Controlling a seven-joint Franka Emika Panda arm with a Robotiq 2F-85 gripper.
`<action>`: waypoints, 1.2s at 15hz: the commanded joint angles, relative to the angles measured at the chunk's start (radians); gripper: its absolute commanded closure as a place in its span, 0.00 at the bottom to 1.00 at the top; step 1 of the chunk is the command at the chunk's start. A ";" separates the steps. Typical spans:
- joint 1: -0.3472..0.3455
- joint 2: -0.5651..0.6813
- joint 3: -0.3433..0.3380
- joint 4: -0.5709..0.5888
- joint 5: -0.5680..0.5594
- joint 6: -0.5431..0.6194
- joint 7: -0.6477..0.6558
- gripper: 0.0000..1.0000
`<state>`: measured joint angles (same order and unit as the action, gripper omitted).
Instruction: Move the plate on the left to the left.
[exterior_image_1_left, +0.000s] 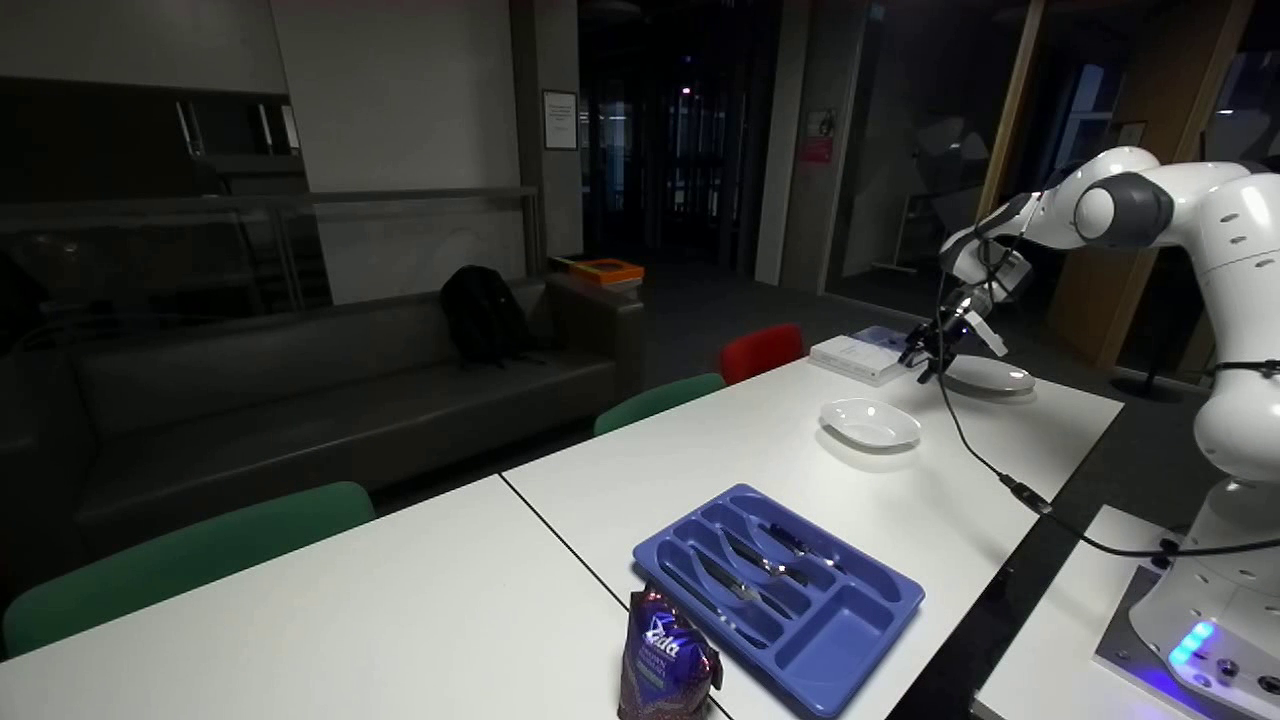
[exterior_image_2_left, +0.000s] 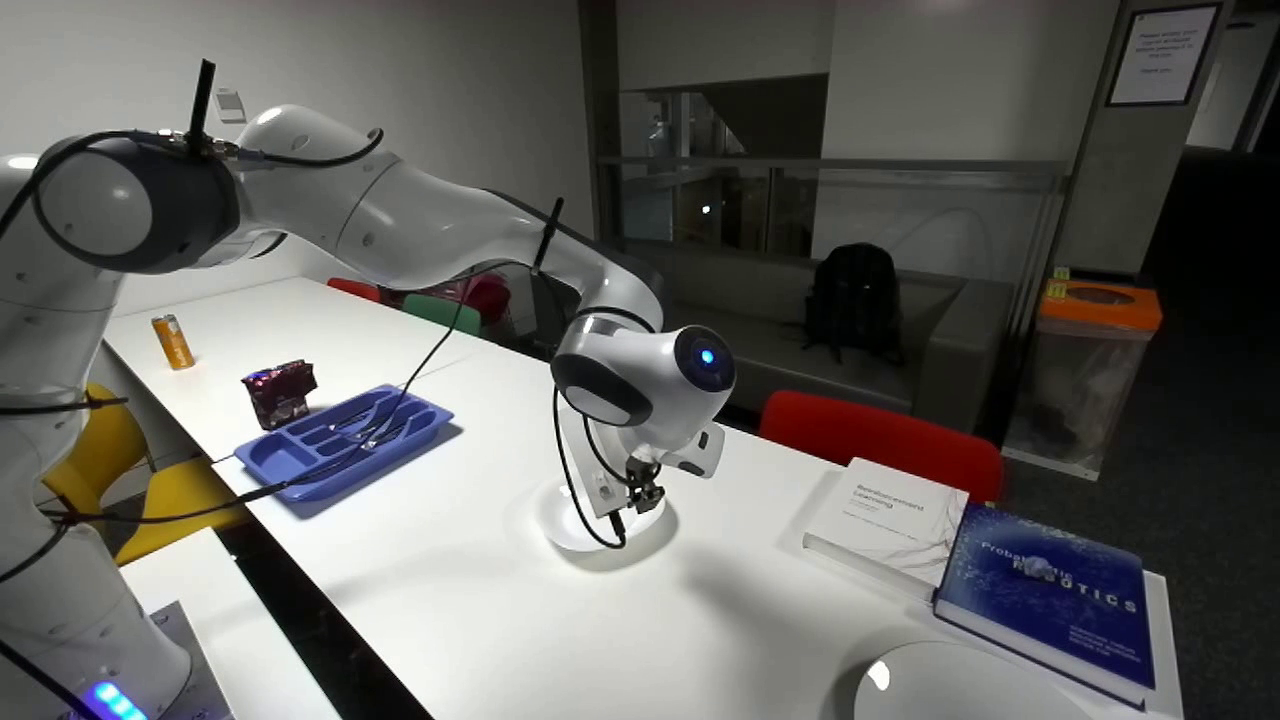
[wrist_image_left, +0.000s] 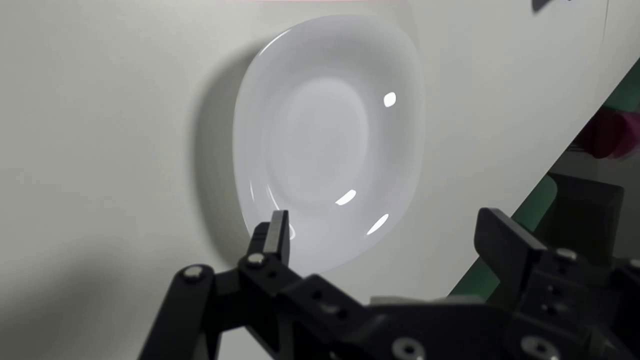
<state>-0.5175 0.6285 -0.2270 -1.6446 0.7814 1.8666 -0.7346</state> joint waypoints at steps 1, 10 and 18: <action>-0.016 0.001 0.019 0.004 -0.011 0.003 0.006 0.00; -0.016 0.001 0.019 0.004 -0.011 0.003 0.006 0.00; -0.043 0.093 0.022 0.169 -0.060 -0.012 -0.005 0.00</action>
<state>-0.5258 0.6760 -0.2261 -1.5696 0.7595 1.8674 -0.7323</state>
